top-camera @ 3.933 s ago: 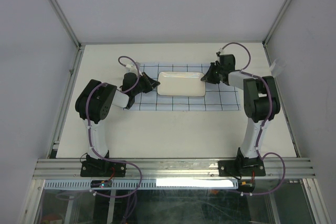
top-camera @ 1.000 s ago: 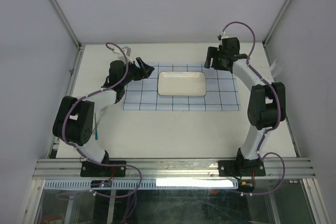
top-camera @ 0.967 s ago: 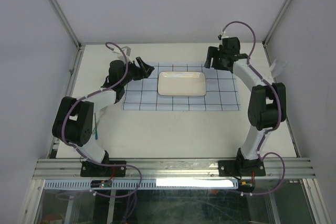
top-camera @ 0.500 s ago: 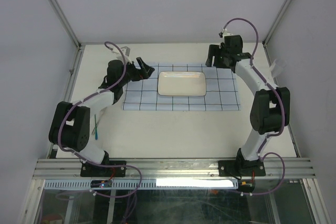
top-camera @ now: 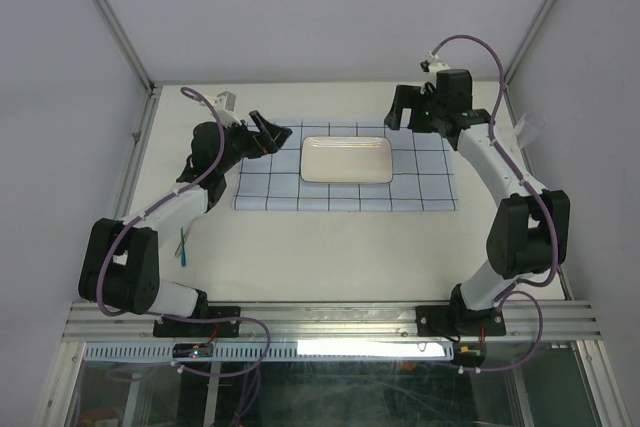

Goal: Set the dinner table for one person
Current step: Pick up the spoon from the center of the board.

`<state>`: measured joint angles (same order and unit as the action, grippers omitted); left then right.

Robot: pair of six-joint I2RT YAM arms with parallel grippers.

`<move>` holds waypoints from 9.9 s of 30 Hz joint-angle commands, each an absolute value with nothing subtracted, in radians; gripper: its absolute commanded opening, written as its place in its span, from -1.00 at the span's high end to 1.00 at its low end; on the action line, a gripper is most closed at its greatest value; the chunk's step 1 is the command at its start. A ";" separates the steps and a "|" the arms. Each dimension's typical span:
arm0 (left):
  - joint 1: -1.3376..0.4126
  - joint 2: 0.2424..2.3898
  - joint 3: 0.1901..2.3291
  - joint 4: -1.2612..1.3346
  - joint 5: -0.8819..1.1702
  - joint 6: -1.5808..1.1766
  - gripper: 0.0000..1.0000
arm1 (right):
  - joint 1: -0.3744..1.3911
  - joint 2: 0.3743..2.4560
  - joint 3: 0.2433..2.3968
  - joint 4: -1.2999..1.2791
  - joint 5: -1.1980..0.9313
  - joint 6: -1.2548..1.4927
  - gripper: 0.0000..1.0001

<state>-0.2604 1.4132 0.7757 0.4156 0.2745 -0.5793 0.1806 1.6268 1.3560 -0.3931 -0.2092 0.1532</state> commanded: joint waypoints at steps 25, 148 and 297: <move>-0.200 1.322 0.744 0.409 0.388 -0.565 -0.98 | 0.265 1.560 1.366 -0.400 -0.262 0.096 -0.99; -0.183 0.990 0.861 -0.730 -0.542 -0.454 -0.98 | 0.351 1.666 1.300 -0.350 -0.392 0.115 -0.88; 0.200 1.745 1.243 -0.704 -0.243 -0.173 1.00 | 0.356 1.674 1.234 -0.322 -0.389 0.118 -0.89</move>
